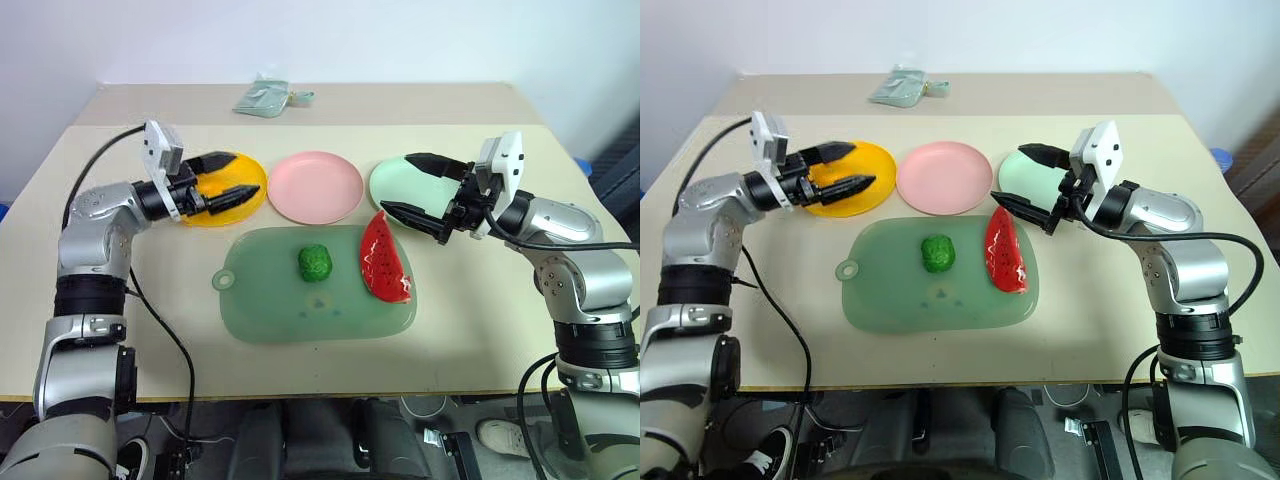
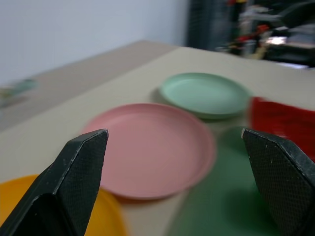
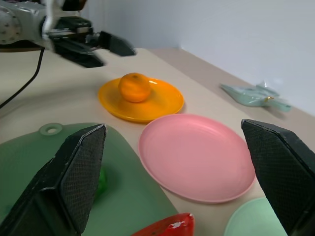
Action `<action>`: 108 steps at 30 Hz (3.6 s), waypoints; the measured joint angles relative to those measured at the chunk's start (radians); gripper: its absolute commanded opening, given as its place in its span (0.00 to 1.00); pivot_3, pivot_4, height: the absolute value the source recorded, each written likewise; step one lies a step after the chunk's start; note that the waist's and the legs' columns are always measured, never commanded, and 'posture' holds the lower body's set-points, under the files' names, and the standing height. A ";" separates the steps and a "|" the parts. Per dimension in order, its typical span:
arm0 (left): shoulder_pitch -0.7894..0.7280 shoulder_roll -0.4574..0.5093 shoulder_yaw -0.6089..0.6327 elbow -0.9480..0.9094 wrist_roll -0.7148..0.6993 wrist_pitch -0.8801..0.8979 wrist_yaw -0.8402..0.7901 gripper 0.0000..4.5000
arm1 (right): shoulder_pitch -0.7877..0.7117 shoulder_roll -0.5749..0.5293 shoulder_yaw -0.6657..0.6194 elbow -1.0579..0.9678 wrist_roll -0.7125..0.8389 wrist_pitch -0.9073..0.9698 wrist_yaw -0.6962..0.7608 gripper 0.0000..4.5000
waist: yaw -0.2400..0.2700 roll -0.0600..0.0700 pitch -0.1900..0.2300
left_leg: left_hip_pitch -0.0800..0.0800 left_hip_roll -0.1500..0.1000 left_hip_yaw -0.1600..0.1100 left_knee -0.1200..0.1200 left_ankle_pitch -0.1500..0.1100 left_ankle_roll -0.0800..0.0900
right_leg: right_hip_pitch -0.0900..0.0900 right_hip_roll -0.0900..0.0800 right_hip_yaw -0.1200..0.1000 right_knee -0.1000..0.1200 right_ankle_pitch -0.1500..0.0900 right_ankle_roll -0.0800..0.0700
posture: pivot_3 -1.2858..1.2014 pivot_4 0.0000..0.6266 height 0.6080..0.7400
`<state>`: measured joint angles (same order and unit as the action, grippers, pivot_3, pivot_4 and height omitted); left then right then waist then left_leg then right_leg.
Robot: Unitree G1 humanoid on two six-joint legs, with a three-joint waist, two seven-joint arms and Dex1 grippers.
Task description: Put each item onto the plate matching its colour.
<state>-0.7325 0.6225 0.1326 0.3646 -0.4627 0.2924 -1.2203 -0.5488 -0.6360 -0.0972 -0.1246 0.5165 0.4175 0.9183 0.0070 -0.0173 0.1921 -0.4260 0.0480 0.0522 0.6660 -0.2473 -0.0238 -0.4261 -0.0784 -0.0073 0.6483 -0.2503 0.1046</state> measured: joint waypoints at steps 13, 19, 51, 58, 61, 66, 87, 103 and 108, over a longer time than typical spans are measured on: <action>0.143 0.049 -0.040 -0.196 -0.064 0.012 -0.160 0.99 | -0.078 -0.016 0.132 -0.194 -0.044 0.582 -0.311 1.00 | 0.001 0.000 0.000 | 0.000 0.000 0.000 0.000 0.000 0.000 | 0.000 -0.001 0.000 0.000 0.000 -0.001 | 0.52 0.24 1.00; 0.181 0.040 -0.040 -0.196 -0.061 -0.018 -0.147 0.99 | -0.186 -0.019 0.088 -0.240 -0.022 0.915 -0.446 1.00 | 0.004 0.000 0.000 | -0.001 0.000 0.000 0.000 0.000 0.000 | -0.001 -0.001 0.000 -0.001 0.000 -0.001 | 0.52 0.24 1.00; 0.209 0.021 -0.040 -0.248 -0.069 -0.031 -0.071 1.00 | -0.149 0.104 0.076 -0.241 0.210 1.190 -0.671 0.08 | -0.020 0.000 0.000 | -0.001 0.000 -0.001 -0.001 0.000 0.001 | -0.001 0.000 0.000 -0.001 0.000 -0.001 | 0.52 0.24 1.00; 0.209 0.021 -0.040 -0.269 -0.072 0.000 -0.050 1.00 | -0.201 0.103 0.079 -0.241 0.215 1.189 -0.670 0.07 | -0.021 0.000 0.000 | -0.001 0.000 -0.001 -0.001 0.000 0.001 | -0.001 0.000 0.000 -0.001 0.000 -0.001 | 0.52 0.24 1.00; 0.205 0.019 -0.039 -0.269 -0.072 0.004 -0.036 1.00 | -0.263 0.120 0.067 -0.241 0.211 1.177 -0.654 0.07 | -0.021 0.000 0.000 | -0.001 0.000 -0.001 -0.002 0.000 0.001 | -0.001 0.000 0.000 -0.001 0.000 -0.001 | 0.52 0.24 1.00; 0.175 -0.002 -0.024 -0.265 -0.073 -0.015 -0.001 1.00 | -0.362 0.159 0.119 -0.099 0.091 0.932 -0.643 0.07 | -0.020 0.000 0.000 | -0.001 0.000 -0.001 -0.002 0.000 0.001 | -0.001 0.000 0.000 -0.001 0.000 0.000 | 0.52 0.24 1.00; 0.242 0.002 0.020 -0.212 -0.033 -0.147 0.067 1.00 | -0.585 0.487 0.210 0.913 -0.305 -0.017 -0.484 0.07 | -0.023 0.001 0.000 | -0.002 0.000 0.000 -0.003 0.000 0.001 | -0.003 -0.001 0.000 -0.001 0.000 0.000 | 0.52 0.24 1.00; 0.220 0.002 0.019 -0.189 -0.035 -0.141 0.051 1.00 | -0.603 0.491 0.175 0.900 -0.356 -0.030 -0.430 0.07 | -0.027 0.001 0.000 | -0.002 0.000 0.000 -0.003 0.000 0.000 | -0.003 -0.001 0.000 -0.001 0.000 0.000 | 0.52 0.24 1.00; 0.219 0.000 0.018 -0.203 -0.036 -0.123 0.061 1.00 | -0.603 0.492 0.171 0.894 -0.359 -0.030 -0.419 0.07 | -0.028 0.001 0.000 | -0.002 0.000 0.000 -0.003 0.000 0.000 | -0.003 -0.001 0.000 -0.001 0.000 0.000 | 0.52 0.24 1.00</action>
<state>-0.5137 0.6222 0.1506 0.1619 -0.4989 0.1695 -1.1591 -1.1517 -0.1444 0.0742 0.7698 0.1571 0.3876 0.4991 -0.0206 -0.0166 0.1924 -0.4276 0.0483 0.0526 0.6626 -0.2476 -0.0233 -0.4288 -0.0790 -0.0072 0.6472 -0.2504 0.1042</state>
